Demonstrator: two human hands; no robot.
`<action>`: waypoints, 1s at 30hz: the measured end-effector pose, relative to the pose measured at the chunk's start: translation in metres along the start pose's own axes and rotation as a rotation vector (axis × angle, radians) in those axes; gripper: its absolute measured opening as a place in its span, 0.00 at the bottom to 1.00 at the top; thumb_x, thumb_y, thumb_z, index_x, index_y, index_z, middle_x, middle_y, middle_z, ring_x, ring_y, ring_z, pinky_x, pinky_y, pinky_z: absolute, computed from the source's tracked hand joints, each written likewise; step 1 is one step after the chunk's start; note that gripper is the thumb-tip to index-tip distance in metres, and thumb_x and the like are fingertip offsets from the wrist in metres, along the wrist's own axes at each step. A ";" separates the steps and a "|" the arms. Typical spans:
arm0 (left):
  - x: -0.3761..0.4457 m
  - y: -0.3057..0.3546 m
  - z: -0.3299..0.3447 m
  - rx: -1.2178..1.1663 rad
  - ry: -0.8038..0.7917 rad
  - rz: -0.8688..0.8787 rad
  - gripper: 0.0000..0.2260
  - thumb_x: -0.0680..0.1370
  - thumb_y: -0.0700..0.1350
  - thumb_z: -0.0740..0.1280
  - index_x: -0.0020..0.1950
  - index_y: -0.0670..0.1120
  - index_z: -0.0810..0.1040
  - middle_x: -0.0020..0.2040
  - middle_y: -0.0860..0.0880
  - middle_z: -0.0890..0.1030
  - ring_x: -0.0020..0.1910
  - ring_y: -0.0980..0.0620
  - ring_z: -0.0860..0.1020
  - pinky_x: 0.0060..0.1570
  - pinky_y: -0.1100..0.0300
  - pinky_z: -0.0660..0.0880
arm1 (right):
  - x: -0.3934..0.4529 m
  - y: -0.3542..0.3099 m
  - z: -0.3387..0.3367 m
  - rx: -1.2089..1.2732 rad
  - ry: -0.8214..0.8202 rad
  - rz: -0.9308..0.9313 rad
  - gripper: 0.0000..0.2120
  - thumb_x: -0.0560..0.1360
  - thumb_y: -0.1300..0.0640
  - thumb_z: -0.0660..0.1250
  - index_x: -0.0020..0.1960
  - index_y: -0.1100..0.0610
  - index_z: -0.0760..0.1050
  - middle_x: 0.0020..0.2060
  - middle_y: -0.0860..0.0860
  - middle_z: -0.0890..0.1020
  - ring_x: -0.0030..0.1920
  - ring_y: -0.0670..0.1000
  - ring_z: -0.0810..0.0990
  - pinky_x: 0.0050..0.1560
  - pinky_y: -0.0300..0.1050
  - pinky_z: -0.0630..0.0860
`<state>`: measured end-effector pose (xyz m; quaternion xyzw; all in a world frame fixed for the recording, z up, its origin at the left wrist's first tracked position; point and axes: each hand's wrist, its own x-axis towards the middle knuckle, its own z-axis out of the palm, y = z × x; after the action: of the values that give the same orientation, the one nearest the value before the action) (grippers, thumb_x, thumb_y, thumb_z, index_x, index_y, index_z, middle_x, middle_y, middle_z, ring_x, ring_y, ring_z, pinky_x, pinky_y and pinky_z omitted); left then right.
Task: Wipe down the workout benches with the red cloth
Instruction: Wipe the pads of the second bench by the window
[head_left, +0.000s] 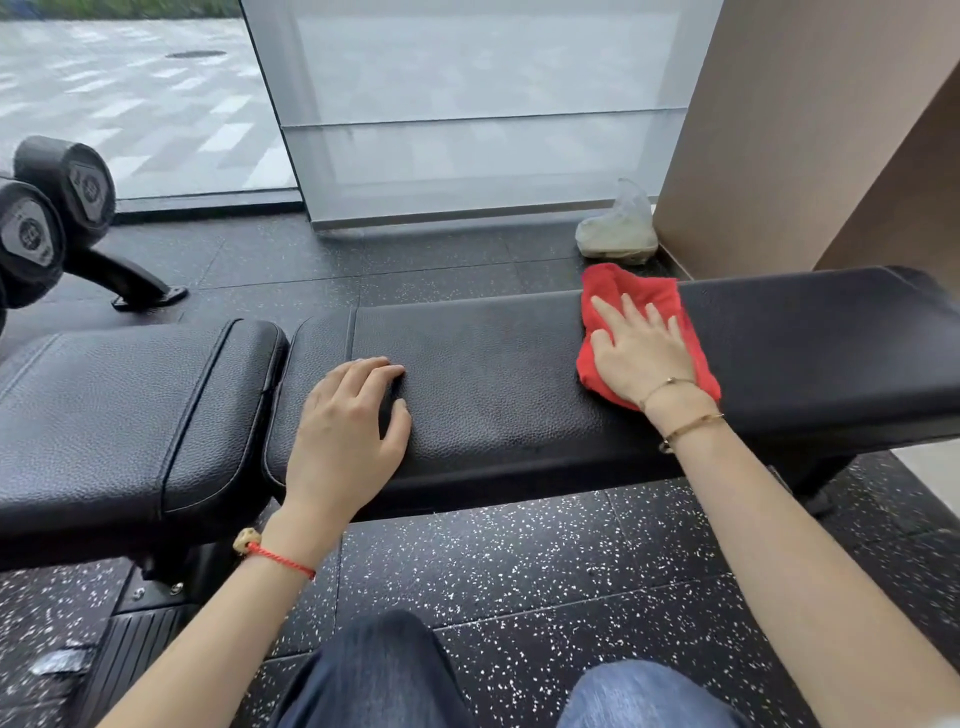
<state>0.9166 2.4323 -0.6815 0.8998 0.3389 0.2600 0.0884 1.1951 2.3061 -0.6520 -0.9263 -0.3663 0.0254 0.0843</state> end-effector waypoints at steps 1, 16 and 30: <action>0.000 0.001 0.000 -0.003 0.002 -0.004 0.17 0.77 0.48 0.61 0.64 0.45 0.77 0.64 0.48 0.78 0.67 0.46 0.73 0.69 0.49 0.68 | 0.000 -0.012 0.002 0.003 -0.002 -0.037 0.25 0.80 0.49 0.48 0.78 0.43 0.52 0.79 0.51 0.53 0.78 0.57 0.51 0.77 0.56 0.44; 0.000 -0.001 0.003 -0.005 0.008 -0.003 0.18 0.78 0.50 0.59 0.65 0.45 0.77 0.64 0.48 0.78 0.67 0.46 0.73 0.69 0.49 0.68 | -0.031 0.055 -0.001 0.045 0.012 -0.073 0.25 0.80 0.50 0.51 0.77 0.40 0.54 0.78 0.48 0.55 0.78 0.53 0.52 0.77 0.53 0.45; 0.023 0.066 0.031 0.002 -0.014 -0.004 0.15 0.79 0.50 0.63 0.64 0.49 0.77 0.64 0.52 0.77 0.68 0.48 0.71 0.76 0.36 0.50 | -0.054 -0.003 0.010 0.107 -0.007 -0.348 0.26 0.79 0.49 0.54 0.76 0.39 0.55 0.78 0.46 0.55 0.78 0.51 0.51 0.78 0.50 0.44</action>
<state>0.9846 2.3980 -0.6763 0.9011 0.3402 0.2532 0.0902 1.1522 2.2724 -0.6619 -0.8430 -0.5194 0.0330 0.1355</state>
